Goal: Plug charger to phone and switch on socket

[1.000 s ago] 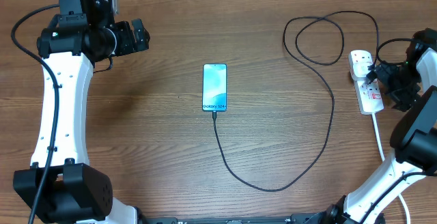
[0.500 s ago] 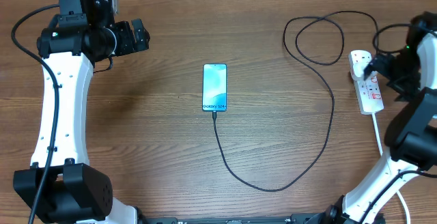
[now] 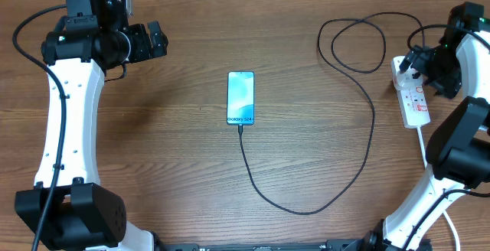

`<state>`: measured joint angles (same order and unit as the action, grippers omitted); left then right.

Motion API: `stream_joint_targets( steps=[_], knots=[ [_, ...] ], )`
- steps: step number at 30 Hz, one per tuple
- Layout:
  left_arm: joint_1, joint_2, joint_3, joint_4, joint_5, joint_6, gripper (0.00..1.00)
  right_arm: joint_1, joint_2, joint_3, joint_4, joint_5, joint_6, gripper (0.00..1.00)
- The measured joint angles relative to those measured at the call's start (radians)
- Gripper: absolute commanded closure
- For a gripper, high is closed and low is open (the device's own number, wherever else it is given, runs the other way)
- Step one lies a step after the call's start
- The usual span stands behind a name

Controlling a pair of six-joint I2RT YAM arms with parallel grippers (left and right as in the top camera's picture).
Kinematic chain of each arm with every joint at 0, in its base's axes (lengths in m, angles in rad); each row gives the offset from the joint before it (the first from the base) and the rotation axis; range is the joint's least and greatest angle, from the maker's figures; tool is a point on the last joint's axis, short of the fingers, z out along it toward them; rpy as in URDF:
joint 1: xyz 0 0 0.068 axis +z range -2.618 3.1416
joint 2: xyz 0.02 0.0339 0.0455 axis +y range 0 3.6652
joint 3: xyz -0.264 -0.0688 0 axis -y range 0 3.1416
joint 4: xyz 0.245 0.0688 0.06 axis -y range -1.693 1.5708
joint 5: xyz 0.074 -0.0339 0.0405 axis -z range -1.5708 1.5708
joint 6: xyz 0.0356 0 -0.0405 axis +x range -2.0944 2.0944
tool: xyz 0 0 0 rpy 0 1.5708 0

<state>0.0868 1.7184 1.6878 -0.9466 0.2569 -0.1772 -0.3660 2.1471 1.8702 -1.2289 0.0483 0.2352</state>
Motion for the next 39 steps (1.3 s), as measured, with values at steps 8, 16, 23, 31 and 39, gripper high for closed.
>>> stream_joint_targets(
  steps=[8,16,23,31,39],
  knots=[
    [0.000,0.000,0.000,0.000,0.000,0.000,0.00,0.000,0.000,0.000,0.081,0.000,0.000,0.00],
    [0.000,-0.031,0.000,0.000,-0.002,0.000,0.00,0.000,0.000,0.000,0.082,0.000,0.000,0.00],
    [-0.002,-0.228,-0.009,0.018,-0.050,0.000,0.00,0.000,0.000,0.000,0.082,0.000,0.000,0.00],
    [-0.056,-0.239,-0.397,0.428,-0.036,0.000,0.00,0.000,0.000,0.000,0.082,0.000,0.000,0.00],
    [-0.118,-0.287,-0.924,0.919,-0.003,-0.035,0.00,0.000,0.000,0.000,0.083,0.000,0.000,0.00]
  ],
)
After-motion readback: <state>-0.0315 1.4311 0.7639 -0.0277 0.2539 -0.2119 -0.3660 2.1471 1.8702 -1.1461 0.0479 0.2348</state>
